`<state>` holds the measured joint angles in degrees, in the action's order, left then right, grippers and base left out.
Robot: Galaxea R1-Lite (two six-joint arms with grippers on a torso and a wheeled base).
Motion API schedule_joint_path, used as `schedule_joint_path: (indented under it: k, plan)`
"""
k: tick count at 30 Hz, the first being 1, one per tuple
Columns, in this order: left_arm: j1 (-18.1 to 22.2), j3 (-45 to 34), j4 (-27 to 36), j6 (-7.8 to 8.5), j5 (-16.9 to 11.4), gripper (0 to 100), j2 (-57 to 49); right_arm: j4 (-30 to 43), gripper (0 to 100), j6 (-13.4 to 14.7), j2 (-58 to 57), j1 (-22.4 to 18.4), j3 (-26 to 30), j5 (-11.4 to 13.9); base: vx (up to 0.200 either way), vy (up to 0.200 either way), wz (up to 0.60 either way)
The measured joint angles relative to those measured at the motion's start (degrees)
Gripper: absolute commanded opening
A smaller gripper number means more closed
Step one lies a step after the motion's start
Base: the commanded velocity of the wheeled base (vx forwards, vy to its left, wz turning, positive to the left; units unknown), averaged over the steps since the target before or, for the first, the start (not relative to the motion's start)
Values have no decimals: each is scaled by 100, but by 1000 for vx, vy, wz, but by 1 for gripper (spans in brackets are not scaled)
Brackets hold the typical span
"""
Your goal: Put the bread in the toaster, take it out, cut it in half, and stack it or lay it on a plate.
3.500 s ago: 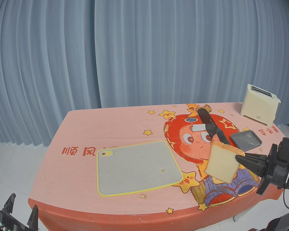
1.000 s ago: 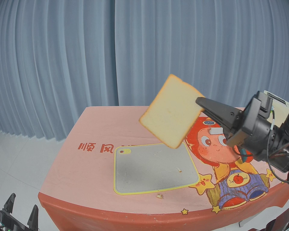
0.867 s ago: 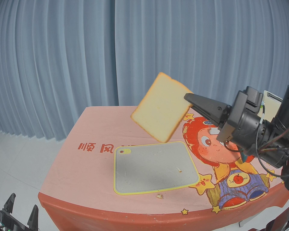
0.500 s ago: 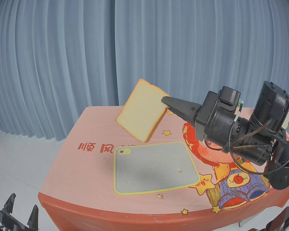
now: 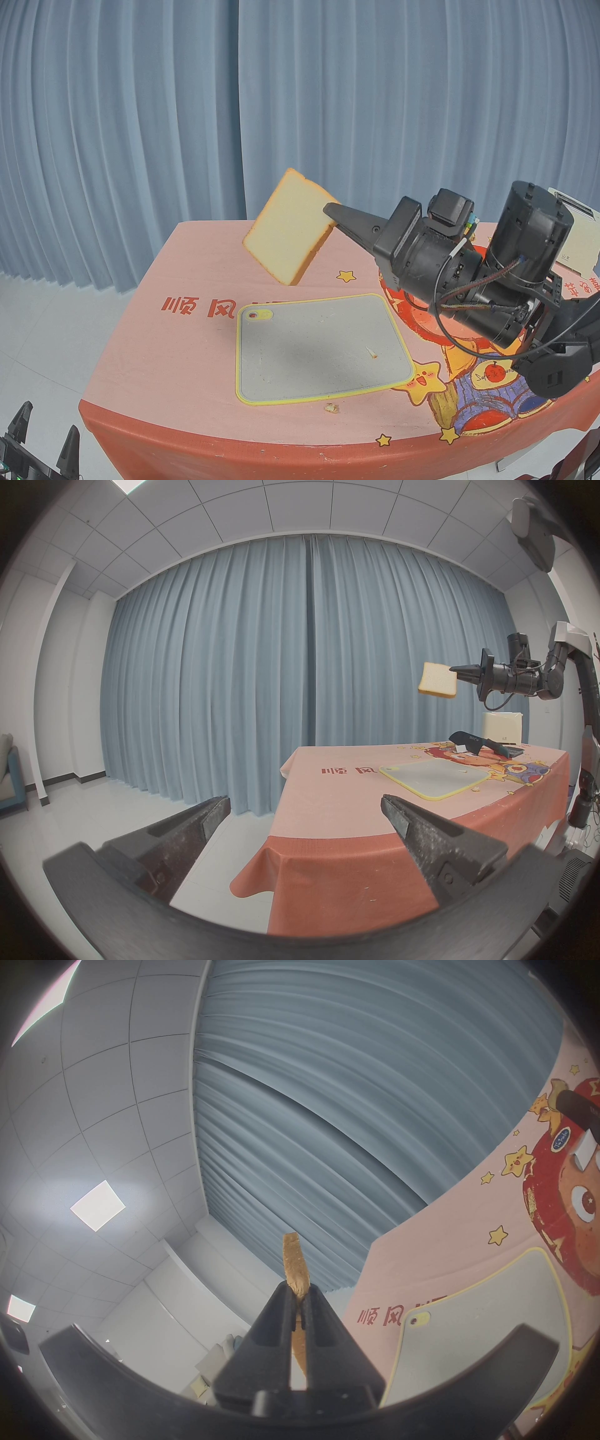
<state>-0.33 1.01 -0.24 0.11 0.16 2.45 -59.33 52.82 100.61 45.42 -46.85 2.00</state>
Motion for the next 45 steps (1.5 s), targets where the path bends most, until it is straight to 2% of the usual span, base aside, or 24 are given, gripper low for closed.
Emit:
schedule_joint_path:
  k: [8, 11, 16, 20, 25, 34, 39, 45]
  plan:
    - [0, 0, 0, 2, 0, 100, 0, 87, 0, -44, 197, -85, 62, -66, 0, 0, 0]
    - [0, 0, 2, 0, 0, 100, 0, 93, 0, -63, 269, -138, 68, -190, 0, 0, 0]
    - [0, 0, 0, 0, 0, 100, 0, 104, 0, -134, 389, -155, 77, -262, 0, 0, 0]
    - [0, 0, 0, 0, 0, 100, 0, 108, 0, -260, 499, -162, 77, -456, 0, 0, 0]
    - [2, 0, 0, -1, 0, 100, 0, 111, 0, -282, 634, -116, 79, -596, 0, 0, 0]
    - [2, 0, 0, 0, 0, 100, 0, 119, 0, -285, 940, -28, 413, -670, 0, 0, 0]
    - [0, 0, 0, -1, 0, 100, 0, 115, 0, -295, 1069, -22, 529, -794, 0, 0, 0]
    - [0, 0, 2, -1, 0, 100, 0, 100, 0, -512, 1137, -22, 695, -845, 0, 0, 0]
